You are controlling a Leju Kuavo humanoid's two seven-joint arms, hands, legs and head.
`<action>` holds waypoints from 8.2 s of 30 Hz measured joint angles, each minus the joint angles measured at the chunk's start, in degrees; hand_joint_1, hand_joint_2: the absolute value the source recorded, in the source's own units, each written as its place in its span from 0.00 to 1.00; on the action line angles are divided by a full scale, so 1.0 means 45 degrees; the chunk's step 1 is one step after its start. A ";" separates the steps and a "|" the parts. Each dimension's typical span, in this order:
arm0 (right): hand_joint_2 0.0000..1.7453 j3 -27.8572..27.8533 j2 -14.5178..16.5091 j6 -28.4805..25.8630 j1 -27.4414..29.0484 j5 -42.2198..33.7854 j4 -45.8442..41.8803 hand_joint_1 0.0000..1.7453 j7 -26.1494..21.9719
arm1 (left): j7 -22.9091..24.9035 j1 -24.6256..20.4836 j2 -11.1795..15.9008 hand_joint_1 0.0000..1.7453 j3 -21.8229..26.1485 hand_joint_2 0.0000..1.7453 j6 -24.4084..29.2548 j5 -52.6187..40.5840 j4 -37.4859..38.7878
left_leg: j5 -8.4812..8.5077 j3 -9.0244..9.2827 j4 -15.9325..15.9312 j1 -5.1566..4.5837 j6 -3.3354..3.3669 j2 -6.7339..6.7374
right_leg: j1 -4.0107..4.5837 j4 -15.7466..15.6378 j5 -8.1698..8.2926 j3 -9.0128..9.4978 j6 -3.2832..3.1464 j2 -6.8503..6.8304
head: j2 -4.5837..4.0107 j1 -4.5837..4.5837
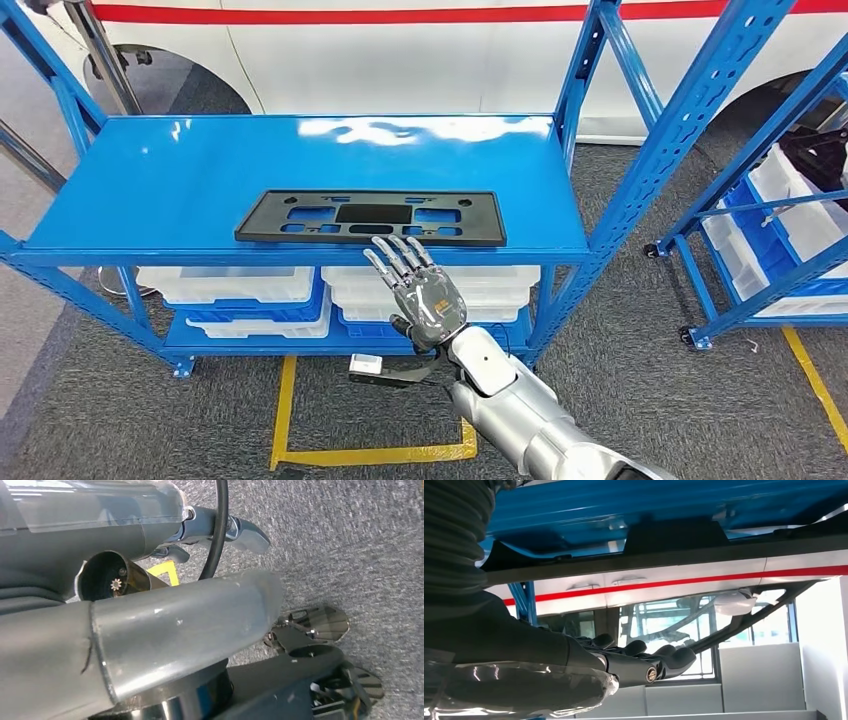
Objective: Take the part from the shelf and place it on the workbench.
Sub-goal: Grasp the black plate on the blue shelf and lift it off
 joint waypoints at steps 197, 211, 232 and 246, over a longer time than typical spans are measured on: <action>1.00 0.1762 -0.0306 0.2134 0.0560 -0.0608 -0.1031 0.00 0.0388 | -0.0829 0.0007 -0.0078 0.00 0.0034 0.00 -0.0036 -0.0194 0.0039 | -0.0024 0.0080 -0.0045 -0.0145 -0.0079 0.0003 | -0.0091 0.0110 -0.0212 0.0084 -0.0109 -0.0063 | 0.0000 0.0058; 1.00 0.1912 -0.0306 0.2389 0.0406 -0.0562 -0.0841 0.00 0.0362 | -0.0817 0.0020 -0.0078 0.00 0.0039 0.00 -0.0040 -0.0169 0.0039 | -0.0026 0.0108 -0.0045 -0.0145 -0.0080 0.0002 | -0.0092 0.0109 -0.0212 0.0114 -0.0109 -0.0064 | 0.0000 0.0058; 1.00 0.2493 -0.0098 0.2964 0.0264 -0.0328 -0.0835 0.00 0.0131 | -0.0851 0.0044 -0.0078 0.00 0.0039 0.00 -0.0113 -0.0155 0.0041 | -0.0036 0.0148 -0.0049 -0.0144 -0.0090 0.0010 | -0.0089 0.0109 -0.0213 0.0149 -0.0109 -0.0055 | 0.0000 0.0056; 1.00 0.2543 -0.0033 0.3108 0.0244 -0.0245 -0.0826 0.00 0.0112 | -0.0879 0.0077 -0.0078 0.00 0.0044 0.00 -0.0134 -0.0067 0.0040 | -0.0038 0.0157 -0.0049 -0.0144 -0.0093 0.0012 | -0.0089 0.0109 -0.0213 0.0157 -0.0109 -0.0052 | 0.0000 0.0056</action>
